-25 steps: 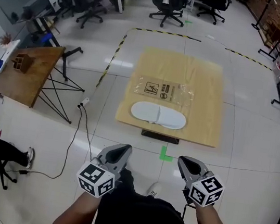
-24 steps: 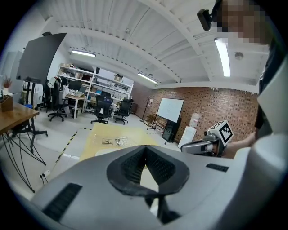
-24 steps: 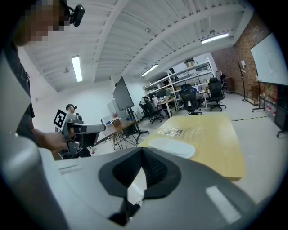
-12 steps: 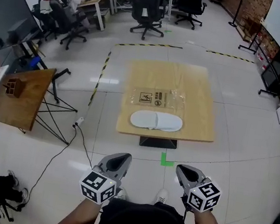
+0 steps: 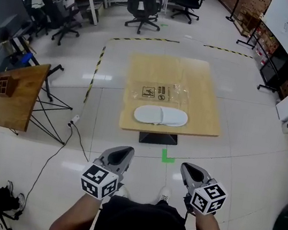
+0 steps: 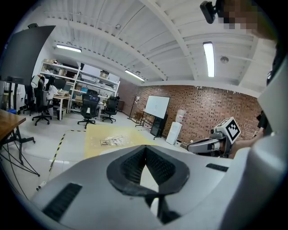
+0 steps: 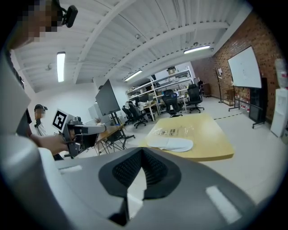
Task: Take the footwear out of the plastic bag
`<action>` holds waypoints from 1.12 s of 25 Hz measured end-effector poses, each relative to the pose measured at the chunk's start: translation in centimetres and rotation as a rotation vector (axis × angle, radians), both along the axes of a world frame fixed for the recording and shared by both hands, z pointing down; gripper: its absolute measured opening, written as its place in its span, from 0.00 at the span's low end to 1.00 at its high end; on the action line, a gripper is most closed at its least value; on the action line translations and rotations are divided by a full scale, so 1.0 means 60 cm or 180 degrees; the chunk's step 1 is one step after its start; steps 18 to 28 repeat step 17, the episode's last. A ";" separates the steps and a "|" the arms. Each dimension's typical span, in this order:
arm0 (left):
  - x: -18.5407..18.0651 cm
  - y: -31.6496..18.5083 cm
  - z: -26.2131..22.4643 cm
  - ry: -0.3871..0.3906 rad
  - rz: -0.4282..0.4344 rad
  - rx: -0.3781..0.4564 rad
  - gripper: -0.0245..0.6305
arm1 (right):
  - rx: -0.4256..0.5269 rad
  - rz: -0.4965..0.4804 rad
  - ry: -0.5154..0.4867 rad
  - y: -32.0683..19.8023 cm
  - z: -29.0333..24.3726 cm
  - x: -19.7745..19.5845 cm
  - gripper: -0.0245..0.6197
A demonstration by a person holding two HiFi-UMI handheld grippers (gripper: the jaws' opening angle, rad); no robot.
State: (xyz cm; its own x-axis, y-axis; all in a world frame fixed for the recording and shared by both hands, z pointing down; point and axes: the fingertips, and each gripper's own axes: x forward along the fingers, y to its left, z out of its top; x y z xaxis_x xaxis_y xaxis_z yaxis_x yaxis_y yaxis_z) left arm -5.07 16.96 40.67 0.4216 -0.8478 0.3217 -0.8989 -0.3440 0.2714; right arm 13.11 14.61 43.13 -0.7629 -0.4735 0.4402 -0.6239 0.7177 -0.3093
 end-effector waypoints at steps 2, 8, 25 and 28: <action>-0.001 -0.003 0.002 -0.0005 0.0015 0.0002 0.05 | 0.0026 0.0012 0.0023 0.003 -0.002 -0.002 0.04; 0.008 -0.010 -0.002 0.0018 0.0034 0.0032 0.05 | 0.0005 0.0007 0.0068 0.003 0.002 0.006 0.04; 0.006 -0.010 -0.007 -0.0017 0.0032 0.0045 0.05 | 0.0018 -0.0026 0.0093 -0.008 -0.004 0.008 0.04; 0.006 -0.010 -0.007 -0.0017 0.0032 0.0045 0.05 | 0.0018 -0.0026 0.0093 -0.008 -0.004 0.008 0.04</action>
